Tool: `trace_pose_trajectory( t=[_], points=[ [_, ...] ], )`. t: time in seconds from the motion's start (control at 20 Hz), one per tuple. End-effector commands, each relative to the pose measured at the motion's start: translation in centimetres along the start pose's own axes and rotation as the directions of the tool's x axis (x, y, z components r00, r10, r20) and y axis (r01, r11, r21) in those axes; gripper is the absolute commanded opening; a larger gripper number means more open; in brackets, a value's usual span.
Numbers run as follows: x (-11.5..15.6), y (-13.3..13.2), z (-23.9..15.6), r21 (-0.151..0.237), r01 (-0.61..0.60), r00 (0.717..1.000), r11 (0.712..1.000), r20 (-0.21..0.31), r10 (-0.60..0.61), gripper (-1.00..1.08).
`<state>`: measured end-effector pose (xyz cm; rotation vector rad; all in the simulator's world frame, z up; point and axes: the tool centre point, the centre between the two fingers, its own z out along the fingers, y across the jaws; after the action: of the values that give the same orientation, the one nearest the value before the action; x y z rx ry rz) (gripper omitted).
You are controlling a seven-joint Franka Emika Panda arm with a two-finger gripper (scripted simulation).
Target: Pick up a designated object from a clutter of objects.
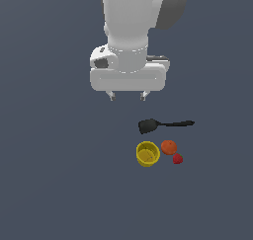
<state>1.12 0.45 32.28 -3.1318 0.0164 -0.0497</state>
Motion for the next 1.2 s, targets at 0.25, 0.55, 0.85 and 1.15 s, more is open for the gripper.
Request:
trace_pose_trajectory(
  t=[0.25, 0.55, 0.85, 1.15],
  points=[
    [0.0, -1.8, 0.4, 0.011, 0.019, 1.000, 1.000, 0.005, -0.020, 1.00],
    [-0.1, -3.6, 0.7, 0.024, 0.046, 0.999, 0.999, 0.010, -0.046, 1.00],
    [0.1, -3.8, 1.0, 0.022, 0.026, 1.000, 0.999, 0.011, -0.027, 1.00],
    [0.7, -4.6, 2.2, 0.019, -0.026, 1.000, 0.999, 0.013, 0.026, 1.00]
  ],
)
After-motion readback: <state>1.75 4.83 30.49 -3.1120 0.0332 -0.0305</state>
